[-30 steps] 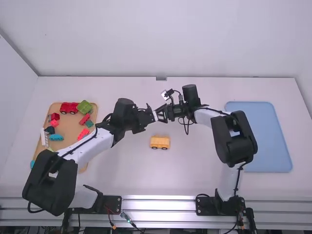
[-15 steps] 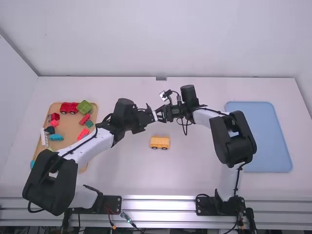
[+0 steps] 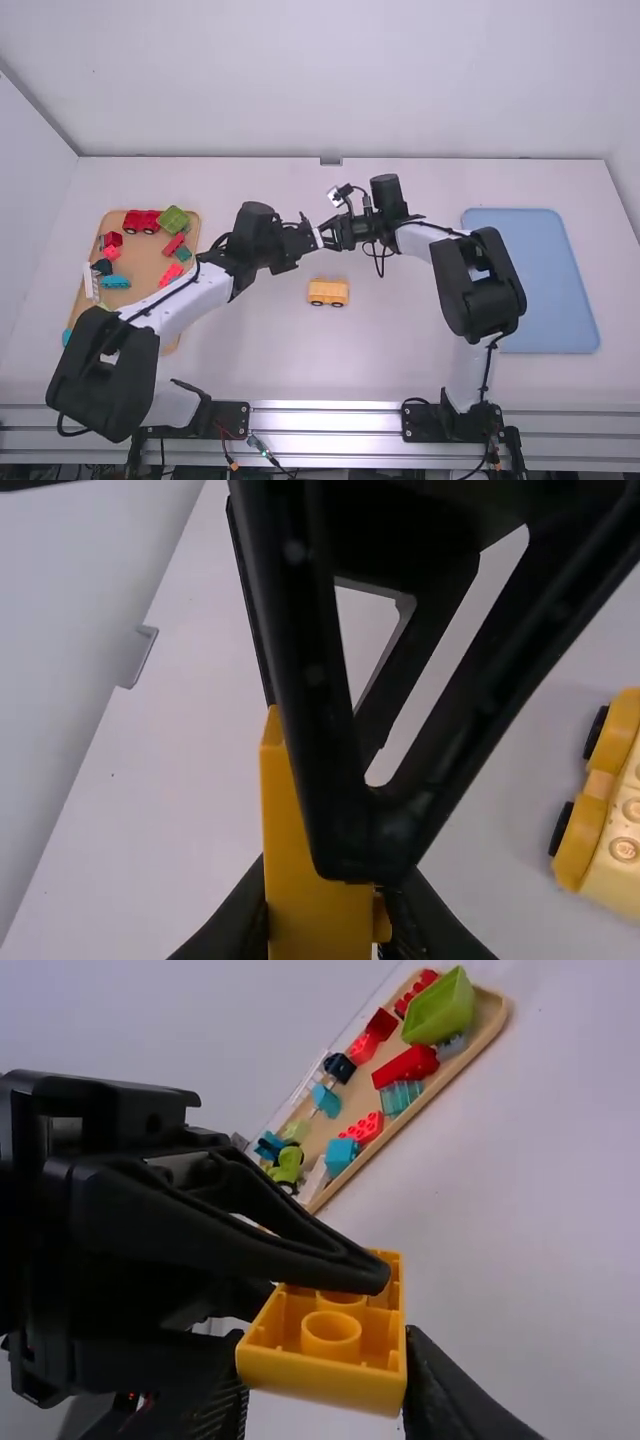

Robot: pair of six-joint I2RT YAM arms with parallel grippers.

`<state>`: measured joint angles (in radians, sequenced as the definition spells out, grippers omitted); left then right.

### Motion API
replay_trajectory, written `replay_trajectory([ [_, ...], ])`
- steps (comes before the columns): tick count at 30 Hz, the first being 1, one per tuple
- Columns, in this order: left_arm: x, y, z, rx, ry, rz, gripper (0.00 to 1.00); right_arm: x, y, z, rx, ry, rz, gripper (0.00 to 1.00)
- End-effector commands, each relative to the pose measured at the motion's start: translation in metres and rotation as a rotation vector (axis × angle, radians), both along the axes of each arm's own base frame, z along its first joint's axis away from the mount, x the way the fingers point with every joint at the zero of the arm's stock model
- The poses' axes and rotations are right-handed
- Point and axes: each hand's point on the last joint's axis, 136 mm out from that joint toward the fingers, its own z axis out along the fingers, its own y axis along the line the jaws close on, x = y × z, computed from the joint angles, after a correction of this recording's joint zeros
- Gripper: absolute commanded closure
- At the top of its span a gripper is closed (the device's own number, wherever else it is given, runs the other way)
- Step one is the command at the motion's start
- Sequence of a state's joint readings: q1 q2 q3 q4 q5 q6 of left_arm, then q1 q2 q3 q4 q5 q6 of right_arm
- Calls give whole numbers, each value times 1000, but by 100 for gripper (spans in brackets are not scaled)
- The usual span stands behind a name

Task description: Assemble lego blocks to make yellow taxi

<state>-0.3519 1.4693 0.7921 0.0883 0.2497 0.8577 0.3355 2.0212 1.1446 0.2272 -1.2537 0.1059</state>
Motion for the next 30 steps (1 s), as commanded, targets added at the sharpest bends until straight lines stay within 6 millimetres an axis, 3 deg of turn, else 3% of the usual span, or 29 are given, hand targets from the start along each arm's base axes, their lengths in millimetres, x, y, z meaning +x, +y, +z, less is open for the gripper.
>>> replay_trajectory([
  [1,3,-6,4,-1,-9,-9,94,4,2,3,10,-7,6,62],
  [4,2,-7,4,-8,-3,-7,95,5,2,2,6,-11,1,49],
  [7,2,-7,4,-12,0,-4,97,6,2,3,9,-20,1,45],
  [12,4,-6,5,-31,10,21,98,7,3,5,16,-39,1,50],
  [22,11,-9,16,-169,49,130,98,16,4,4,4,-110,-25,50],
  [30,17,-12,24,-313,110,240,98,27,9,22,55,-218,-39,49],
])
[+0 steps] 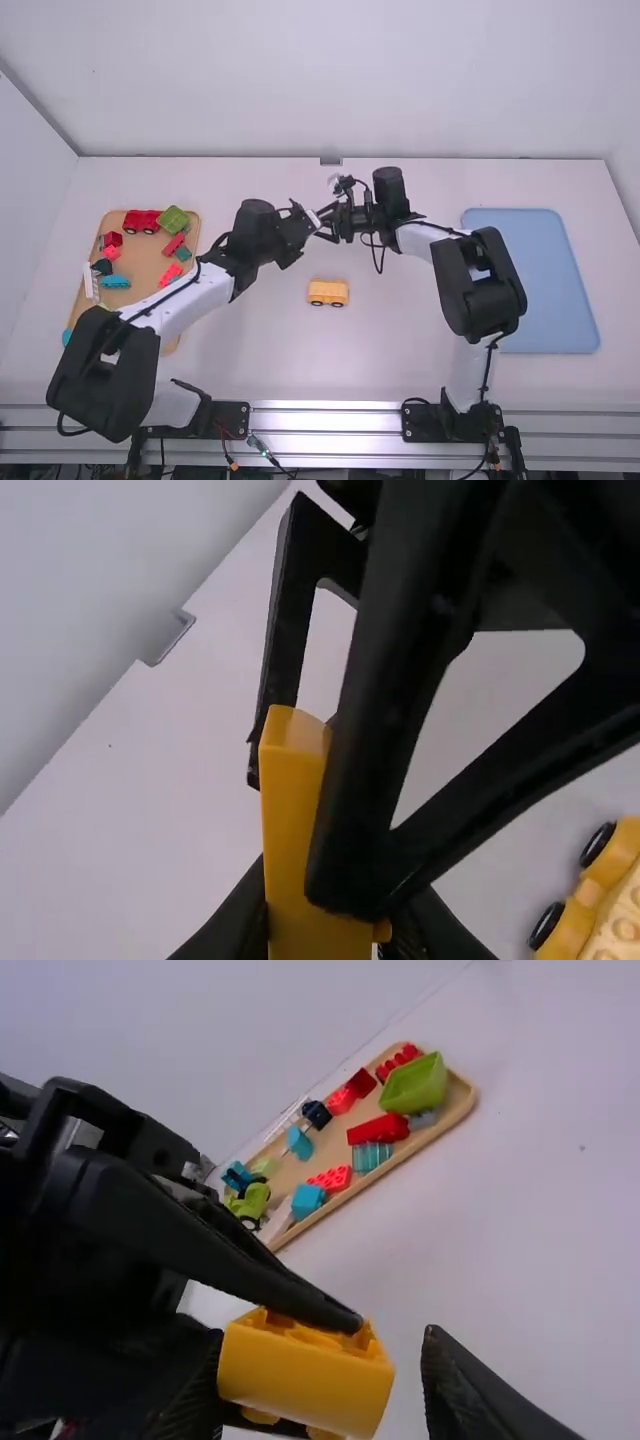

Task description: Assemble lego blocks to make yellow taxi

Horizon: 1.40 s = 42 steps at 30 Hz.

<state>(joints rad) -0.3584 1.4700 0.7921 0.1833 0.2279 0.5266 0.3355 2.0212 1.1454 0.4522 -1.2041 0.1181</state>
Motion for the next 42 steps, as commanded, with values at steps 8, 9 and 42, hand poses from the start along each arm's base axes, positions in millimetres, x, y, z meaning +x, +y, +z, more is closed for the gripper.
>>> replay_trajectory([
  [8,11,-10,20,-195,32,95,98,15,6,20,49,-30,-31,50],
  [9,12,-11,22,-202,19,94,98,17,6,21,50,-29,-43,50],
  [42,27,-3,47,-487,-17,277,98,27,14,47,113,-118,-87,53],
])
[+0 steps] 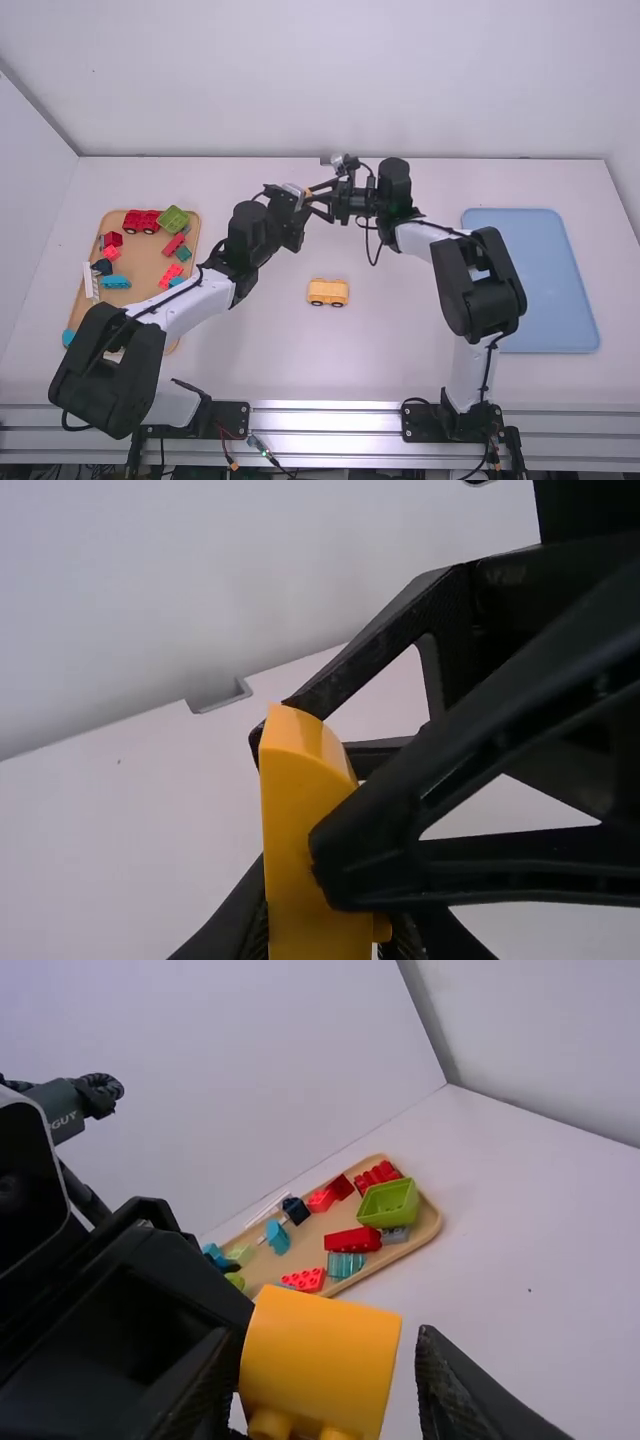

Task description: Assemble lego blocks to make yellow taxi

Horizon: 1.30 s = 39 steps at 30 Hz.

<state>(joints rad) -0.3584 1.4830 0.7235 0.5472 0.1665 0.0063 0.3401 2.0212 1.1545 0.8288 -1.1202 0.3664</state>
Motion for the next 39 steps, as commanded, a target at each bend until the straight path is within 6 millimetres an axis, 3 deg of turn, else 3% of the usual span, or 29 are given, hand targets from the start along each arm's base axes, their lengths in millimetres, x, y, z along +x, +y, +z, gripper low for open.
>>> replay_trajectory([
  [1,0,-2,6,-21,-11,2,98,-2,6,-1,2,7,17,55],
  [13,0,-2,6,-23,-12,0,96,-1,7,-1,1,10,10,68],
  [17,0,-3,6,-23,-13,0,69,2,6,-2,-2,9,-10,68],
  [18,0,-3,6,-23,-13,0,66,2,6,-2,-2,9,-10,68],
  [19,-1,-4,6,-23,-12,-4,55,2,6,-2,-1,8,-10,68],
  [20,0,-4,6,-23,-11,-4,16,4,6,-1,-1,6,-18,68],
  [21,0,-3,6,-23,-10,-3,0,6,6,-2,-4,6,-32,68],
  [29,-8,-7,-7,-10,47,-42,1,43,-14,-17,-87,-6,-228,72],
  [33,-14,-3,-23,99,60,-74,1,60,-32,-29,-235,13,-309,72],
  [39,-13,26,-24,165,85,-13,1,65,-69,-41,-547,36,-412,74],
])
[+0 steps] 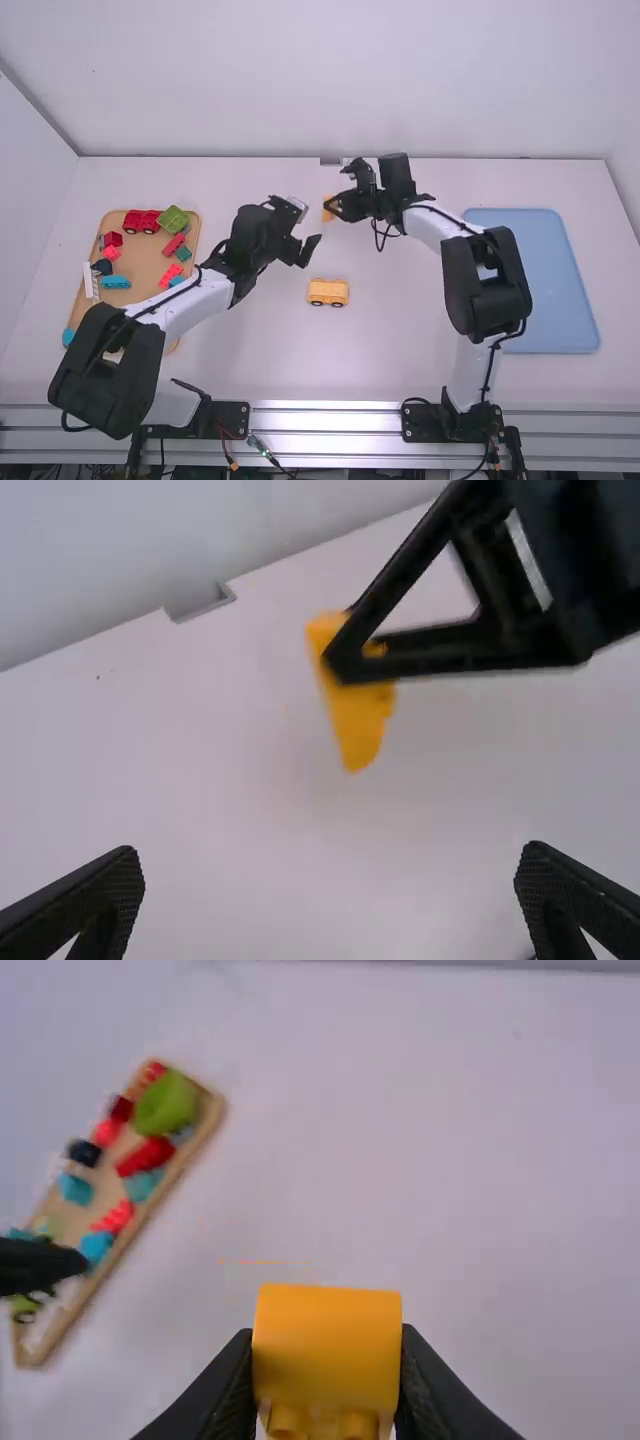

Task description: Assemble lego blocks to make yellow taxi

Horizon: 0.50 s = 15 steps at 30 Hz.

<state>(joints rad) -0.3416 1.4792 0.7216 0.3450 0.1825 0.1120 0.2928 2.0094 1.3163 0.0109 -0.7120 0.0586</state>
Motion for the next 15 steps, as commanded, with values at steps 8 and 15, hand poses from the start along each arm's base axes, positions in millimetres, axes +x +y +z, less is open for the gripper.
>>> replay_trajectory([
  [8,18,64,45,-43,-41,70,1,-37,-66,11,-633,-53,174,69],
  [15,22,85,50,-84,-51,76,1,-100,-93,-21,-933,9,503,75],
])
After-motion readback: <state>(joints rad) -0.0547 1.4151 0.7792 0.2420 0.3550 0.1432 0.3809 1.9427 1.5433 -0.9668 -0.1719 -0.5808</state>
